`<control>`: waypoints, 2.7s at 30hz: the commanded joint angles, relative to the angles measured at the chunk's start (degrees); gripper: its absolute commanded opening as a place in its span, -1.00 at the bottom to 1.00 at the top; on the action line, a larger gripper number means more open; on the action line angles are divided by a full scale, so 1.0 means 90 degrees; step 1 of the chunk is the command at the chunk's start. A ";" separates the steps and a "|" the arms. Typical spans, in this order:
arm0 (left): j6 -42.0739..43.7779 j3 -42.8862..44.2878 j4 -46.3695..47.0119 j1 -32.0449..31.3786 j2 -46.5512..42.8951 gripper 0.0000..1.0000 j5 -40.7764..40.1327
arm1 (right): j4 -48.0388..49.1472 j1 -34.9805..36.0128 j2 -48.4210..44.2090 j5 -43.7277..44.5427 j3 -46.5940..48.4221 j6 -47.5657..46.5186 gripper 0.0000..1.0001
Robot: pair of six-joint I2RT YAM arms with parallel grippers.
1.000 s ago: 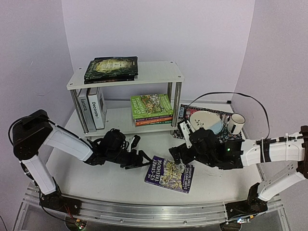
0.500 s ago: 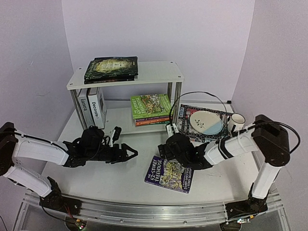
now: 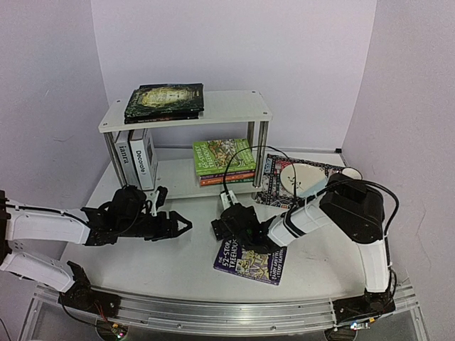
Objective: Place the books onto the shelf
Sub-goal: Adjust the book at the center of the board.
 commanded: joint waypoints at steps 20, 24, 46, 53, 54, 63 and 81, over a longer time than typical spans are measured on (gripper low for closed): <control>0.0507 0.0575 -0.0326 0.0227 0.0582 0.57 -0.0073 | -0.0822 -0.0057 0.0119 0.0062 0.0543 -0.0214 0.97; 0.0494 0.0579 -0.0324 0.0249 0.0605 0.57 -0.0048 | -0.1400 -0.0070 0.0491 0.0113 0.1019 -0.0086 0.97; 0.0599 0.0549 -0.0299 0.0301 0.0627 0.57 -0.0137 | 0.0083 -0.0069 -0.0898 -0.0012 -0.0946 -0.0413 0.97; 0.0584 0.0532 -0.0307 0.0308 0.0566 0.57 -0.0126 | 0.0064 -0.0074 -0.0347 -0.0416 -0.0473 -0.0655 0.97; 0.0560 0.0515 -0.0305 0.0308 0.0549 0.57 -0.0126 | 0.0039 -0.0074 -0.0267 -0.0446 -0.0413 -0.0653 0.97; 0.0567 0.0598 -0.0311 0.0328 0.0614 0.57 -0.0089 | -0.0035 -0.0073 -0.0049 -0.1103 0.0063 -0.0567 0.97; 0.0575 0.0591 -0.0360 0.0339 0.0619 0.57 -0.0050 | -0.0082 -0.0072 -0.0195 -0.0030 -0.0242 -0.0640 0.97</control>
